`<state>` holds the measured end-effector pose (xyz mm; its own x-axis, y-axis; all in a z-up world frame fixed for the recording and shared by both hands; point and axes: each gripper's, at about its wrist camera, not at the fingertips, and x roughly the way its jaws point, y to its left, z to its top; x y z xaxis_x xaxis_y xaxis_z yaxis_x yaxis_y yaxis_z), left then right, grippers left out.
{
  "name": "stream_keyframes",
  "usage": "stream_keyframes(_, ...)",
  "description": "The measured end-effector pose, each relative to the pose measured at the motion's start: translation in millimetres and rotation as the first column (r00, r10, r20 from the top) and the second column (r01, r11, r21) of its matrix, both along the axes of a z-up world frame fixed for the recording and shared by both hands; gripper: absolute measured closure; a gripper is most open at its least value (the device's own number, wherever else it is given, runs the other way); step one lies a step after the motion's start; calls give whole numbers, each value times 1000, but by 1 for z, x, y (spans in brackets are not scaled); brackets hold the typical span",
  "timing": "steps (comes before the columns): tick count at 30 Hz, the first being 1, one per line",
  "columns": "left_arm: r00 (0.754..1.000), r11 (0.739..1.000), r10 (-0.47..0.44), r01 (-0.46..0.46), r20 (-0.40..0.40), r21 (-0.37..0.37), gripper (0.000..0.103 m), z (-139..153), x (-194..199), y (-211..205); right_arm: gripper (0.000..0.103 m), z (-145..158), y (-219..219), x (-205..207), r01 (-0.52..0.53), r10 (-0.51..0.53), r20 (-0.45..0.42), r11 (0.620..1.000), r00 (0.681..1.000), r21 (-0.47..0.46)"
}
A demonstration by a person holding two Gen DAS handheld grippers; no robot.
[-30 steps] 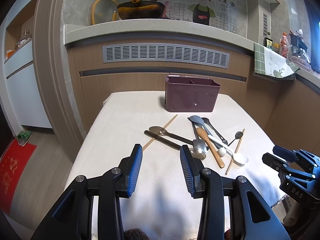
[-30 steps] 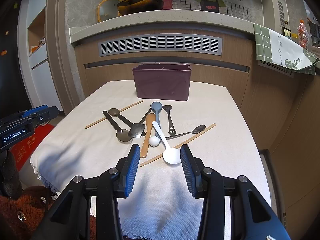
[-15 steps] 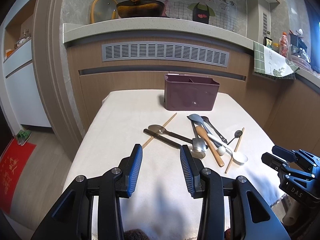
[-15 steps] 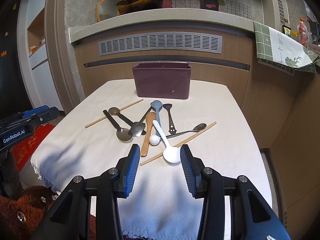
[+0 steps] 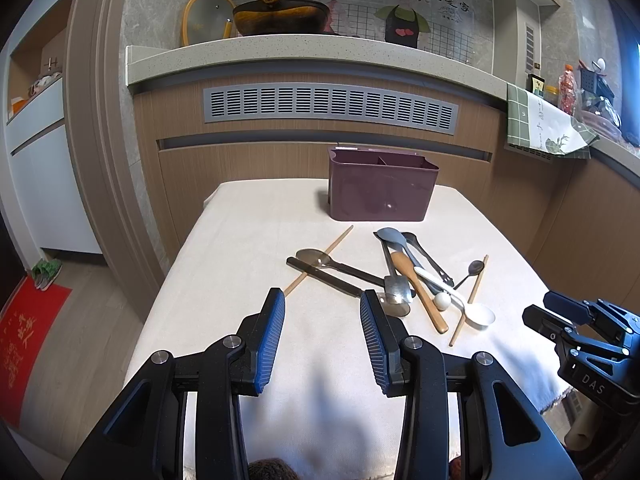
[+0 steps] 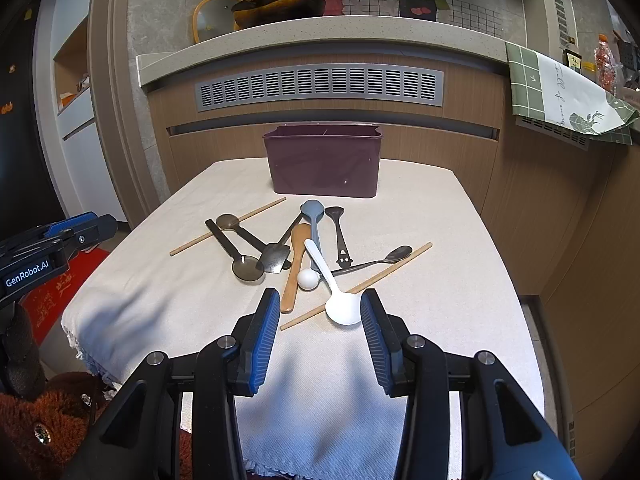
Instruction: Organize utensils
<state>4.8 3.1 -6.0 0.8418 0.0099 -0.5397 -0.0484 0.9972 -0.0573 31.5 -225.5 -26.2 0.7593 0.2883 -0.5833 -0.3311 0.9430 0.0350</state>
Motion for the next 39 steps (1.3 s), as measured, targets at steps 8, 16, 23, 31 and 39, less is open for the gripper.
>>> stream_keyframes(8, 1000, 1000, 0, 0, -1, 0, 63, 0, 0, 0, 63, 1, 0, 0, -1, 1, 0, 1000, 1000, 0)
stream_keyframes(16, 1000, 1000, 0, 0, -1, -1, 63, 1, 1, 1, 63, 0, 0, 1, 0, 0, -2, 1000, 1000, 1)
stream_keyframes(23, 1000, 1000, 2, -2, -2, -2, 63, 1, 1, 1, 63, -1, 0, 0, 0, 0, -2, 1000, 1000, 0)
stream_keyframes(31, 1000, 1000, 6, -6, -3, -7, 63, -1, 0, 0, 63, 0, 0, 0, -4, 4, -1, 1000, 1000, -2)
stream_keyframes(39, 1000, 999, -10, 11, 2, -41, 63, 3, 11, 9, 63, 0, 0, 3, -4, 4, -5, 1000, 1000, -8)
